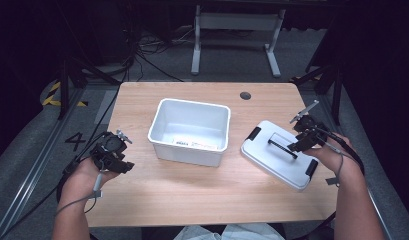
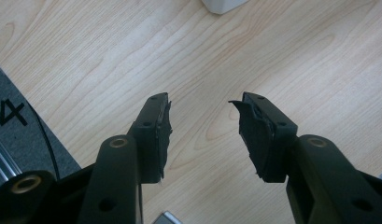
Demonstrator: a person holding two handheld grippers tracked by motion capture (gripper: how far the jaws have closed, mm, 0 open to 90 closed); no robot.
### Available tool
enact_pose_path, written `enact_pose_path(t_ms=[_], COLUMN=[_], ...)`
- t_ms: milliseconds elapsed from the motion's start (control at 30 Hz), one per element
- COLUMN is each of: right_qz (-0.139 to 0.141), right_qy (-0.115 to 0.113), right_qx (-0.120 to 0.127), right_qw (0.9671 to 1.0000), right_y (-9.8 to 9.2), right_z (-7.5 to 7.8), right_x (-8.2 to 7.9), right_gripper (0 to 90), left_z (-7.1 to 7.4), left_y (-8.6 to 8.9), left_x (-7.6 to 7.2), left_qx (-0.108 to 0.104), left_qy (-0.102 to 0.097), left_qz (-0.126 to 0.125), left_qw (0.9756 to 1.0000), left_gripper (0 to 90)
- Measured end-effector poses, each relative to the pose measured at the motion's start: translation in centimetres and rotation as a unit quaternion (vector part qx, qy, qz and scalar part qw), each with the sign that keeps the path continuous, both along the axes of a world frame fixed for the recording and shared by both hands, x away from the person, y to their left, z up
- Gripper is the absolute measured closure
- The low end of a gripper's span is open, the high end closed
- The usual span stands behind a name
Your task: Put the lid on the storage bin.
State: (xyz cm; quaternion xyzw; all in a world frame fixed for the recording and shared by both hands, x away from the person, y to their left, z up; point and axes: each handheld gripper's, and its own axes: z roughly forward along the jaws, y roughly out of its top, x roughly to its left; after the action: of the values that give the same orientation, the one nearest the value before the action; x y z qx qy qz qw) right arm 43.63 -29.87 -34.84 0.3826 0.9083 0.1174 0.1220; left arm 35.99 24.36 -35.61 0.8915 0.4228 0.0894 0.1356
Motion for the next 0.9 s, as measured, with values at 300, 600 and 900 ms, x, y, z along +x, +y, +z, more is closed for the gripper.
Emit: enact_pose_path(t_ms=[300, 600, 900], right_qz=[0.015, 0.019, 0.015], right_qy=[0.024, 0.051, 0.056], right_qx=[0.007, -0.015, -0.036], right_qw=[0.9996, 0.9984, 0.9976], right_y=[1.0, 1.7, 1.7], right_z=[-1.6, -4.3, -6.1], right_x=[0.8, 2.1, 3.0], right_gripper=[47.6, 48.8, 58.2], left_z=[0.0, -0.1, -0.2], left_y=[-0.4, -0.6, -0.7], left_x=[0.1, 0.1, 0.1], left_qx=[0.004, 0.006, 0.004], left_qy=[-0.001, -0.004, -0.008], left_qz=[-0.012, -0.017, -0.018], left_qw=[0.9999, 0.9998, 0.9998], left_gripper=[52.9, 52.4, 52.4])
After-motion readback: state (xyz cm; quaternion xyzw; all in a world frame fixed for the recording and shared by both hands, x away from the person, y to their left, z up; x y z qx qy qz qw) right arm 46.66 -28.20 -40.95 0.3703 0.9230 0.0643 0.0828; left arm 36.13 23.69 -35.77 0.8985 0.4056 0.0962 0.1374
